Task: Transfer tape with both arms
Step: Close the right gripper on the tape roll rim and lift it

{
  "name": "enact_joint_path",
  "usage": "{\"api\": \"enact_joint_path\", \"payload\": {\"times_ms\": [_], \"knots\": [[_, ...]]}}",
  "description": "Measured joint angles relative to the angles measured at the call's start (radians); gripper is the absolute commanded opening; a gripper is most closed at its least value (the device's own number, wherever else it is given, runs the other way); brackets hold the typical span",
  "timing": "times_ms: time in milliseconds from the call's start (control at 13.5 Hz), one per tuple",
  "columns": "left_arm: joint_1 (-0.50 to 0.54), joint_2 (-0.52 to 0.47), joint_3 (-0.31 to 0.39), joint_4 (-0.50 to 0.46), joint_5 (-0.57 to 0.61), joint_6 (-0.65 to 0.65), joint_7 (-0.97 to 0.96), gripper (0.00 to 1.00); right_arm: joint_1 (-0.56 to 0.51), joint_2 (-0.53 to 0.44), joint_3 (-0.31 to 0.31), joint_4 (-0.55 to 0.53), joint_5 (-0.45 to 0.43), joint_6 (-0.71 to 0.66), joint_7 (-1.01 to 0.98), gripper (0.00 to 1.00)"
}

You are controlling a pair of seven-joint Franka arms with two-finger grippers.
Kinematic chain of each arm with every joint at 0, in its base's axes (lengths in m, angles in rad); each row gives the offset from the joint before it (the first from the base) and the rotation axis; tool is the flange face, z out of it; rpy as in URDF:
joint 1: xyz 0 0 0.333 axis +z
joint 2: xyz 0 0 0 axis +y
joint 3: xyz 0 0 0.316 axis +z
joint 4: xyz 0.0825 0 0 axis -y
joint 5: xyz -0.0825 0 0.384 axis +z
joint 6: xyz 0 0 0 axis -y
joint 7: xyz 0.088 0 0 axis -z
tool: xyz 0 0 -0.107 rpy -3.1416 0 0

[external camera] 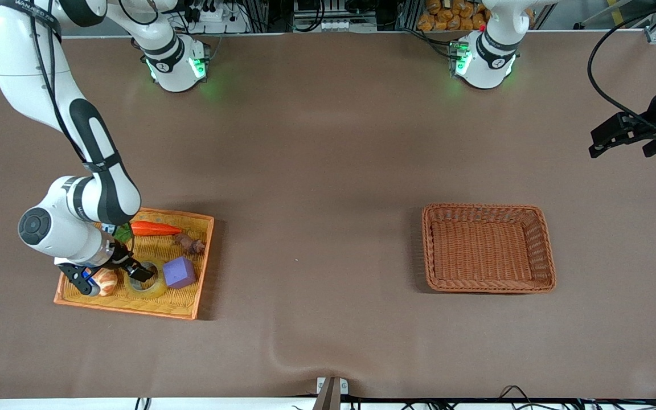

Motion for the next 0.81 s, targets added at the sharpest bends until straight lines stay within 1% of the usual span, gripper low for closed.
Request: {"api": "enact_joint_path", "payload": {"times_ms": [296, 815], "knots": [[0.0, 0.018, 0.0, 0.0, 0.0, 0.025, 0.0, 1.0, 0.0, 0.005, -0.001, -0.003, -0.001, 0.023, 0.0, 0.0], [-0.001, 0.028, 0.0, 0.0, 0.0, 0.029, 0.0, 1.0, 0.0, 0.007, -0.004, -0.004, -0.002, 0.029, -0.001, 0.0]]}}
